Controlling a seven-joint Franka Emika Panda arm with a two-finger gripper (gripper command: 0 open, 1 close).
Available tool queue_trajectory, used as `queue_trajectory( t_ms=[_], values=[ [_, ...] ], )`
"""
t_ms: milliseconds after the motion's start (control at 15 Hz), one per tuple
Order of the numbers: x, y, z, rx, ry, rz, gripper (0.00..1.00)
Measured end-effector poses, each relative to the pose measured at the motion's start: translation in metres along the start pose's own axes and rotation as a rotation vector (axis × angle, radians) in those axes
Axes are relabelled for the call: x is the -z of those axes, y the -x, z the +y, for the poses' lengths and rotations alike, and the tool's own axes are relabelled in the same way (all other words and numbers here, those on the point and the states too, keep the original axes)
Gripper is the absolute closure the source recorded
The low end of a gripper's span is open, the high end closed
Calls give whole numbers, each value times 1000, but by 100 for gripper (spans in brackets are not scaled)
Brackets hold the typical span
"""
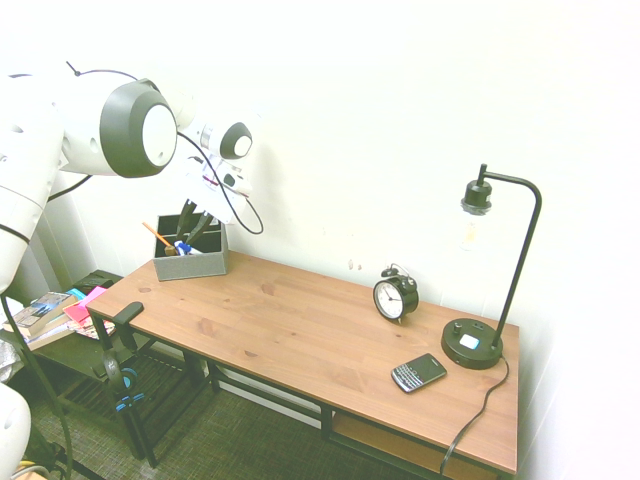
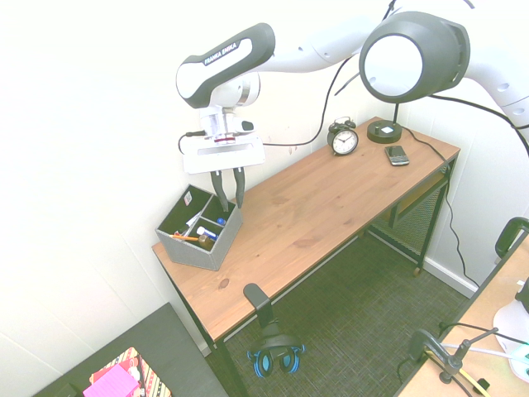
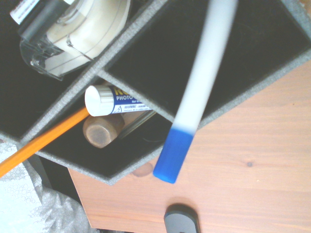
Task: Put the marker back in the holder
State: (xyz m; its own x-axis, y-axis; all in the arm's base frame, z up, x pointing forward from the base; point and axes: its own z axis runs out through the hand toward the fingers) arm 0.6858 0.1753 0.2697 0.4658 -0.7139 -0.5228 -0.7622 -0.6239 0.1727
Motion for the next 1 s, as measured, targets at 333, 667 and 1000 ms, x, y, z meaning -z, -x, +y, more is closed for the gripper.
queue_trajectory(
  t_ms=[333, 667, 1000],
  values=[
    [25, 17, 8, 40, 20, 101, 0],
    [113, 69, 86, 102, 113, 408, 0],
    [168, 56, 164, 98, -6, 640, 0]
  ],
)
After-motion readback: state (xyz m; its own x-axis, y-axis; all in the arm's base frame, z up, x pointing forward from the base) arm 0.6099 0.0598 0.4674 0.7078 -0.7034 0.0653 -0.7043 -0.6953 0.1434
